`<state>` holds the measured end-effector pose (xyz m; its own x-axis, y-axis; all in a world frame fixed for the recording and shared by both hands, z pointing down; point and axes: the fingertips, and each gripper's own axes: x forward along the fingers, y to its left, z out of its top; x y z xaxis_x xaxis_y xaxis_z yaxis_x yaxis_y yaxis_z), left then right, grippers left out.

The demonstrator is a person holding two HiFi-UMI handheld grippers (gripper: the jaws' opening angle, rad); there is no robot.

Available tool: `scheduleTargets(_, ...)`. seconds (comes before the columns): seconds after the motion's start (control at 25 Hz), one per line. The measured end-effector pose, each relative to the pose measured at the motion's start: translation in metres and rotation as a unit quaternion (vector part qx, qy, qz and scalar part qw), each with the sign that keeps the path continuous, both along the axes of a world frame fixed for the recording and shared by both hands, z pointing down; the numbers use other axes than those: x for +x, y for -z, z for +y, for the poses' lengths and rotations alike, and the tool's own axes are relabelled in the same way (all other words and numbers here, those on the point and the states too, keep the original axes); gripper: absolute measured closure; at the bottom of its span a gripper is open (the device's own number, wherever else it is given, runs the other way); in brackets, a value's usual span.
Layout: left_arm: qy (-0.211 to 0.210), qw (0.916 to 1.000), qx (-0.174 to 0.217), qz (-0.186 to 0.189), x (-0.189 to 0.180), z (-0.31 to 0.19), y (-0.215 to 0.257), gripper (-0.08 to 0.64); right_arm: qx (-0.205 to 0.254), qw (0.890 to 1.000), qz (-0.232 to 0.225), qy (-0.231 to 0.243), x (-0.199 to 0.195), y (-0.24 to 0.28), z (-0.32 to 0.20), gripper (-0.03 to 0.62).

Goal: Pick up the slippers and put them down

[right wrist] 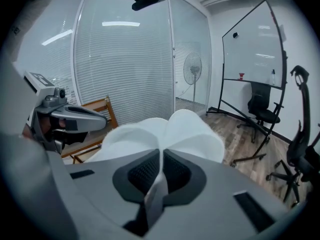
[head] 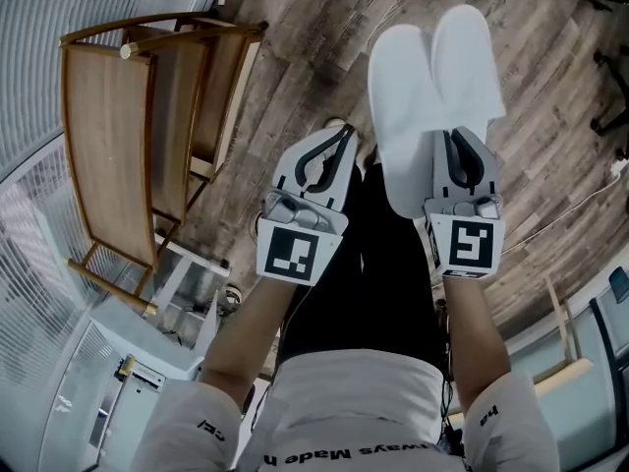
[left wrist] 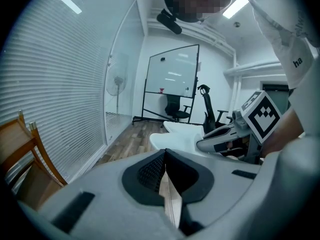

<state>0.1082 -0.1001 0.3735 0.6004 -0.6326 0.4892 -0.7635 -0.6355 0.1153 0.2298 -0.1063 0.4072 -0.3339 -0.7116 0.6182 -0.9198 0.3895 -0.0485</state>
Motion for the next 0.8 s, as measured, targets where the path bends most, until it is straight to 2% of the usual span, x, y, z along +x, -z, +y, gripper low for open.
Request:
scheduleTargets(0.32, -0.016, 0.9998, -0.006, 0.002, 0.003, -0.009, -0.021, 0.548, -0.008, 1.000, 0.007, -0.001, 0.003, -0.022, -0.013, 0.569)
scheduleTargets(0.8, -0.036, 0.9991, -0.020, -0.014, -0.001, -0.008, -0.093, 0.548, -0.026, 0.999, 0.016, 0.034, -0.001, -0.097, -0.011, 0.569)
